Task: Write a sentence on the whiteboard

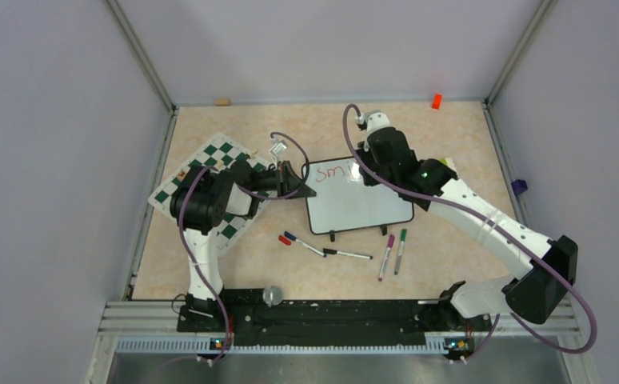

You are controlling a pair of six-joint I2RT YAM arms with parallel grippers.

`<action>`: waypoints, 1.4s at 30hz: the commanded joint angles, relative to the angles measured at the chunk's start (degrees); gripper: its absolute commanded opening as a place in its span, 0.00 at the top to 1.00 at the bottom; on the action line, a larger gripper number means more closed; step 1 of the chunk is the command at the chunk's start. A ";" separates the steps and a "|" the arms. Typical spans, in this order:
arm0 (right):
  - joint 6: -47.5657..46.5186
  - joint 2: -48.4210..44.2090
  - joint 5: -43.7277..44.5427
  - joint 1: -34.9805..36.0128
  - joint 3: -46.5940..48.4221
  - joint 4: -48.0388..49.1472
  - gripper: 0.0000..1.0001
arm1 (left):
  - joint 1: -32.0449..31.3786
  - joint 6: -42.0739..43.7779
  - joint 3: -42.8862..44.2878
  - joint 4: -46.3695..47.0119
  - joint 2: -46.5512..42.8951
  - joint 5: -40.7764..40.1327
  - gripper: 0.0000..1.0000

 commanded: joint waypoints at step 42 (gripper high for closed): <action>1.41 -3.05 -0.32 -1.44 -8.05 0.81 1.00 | -0.50 -1.57 0.32 4.28 -0.50 3.29 1.00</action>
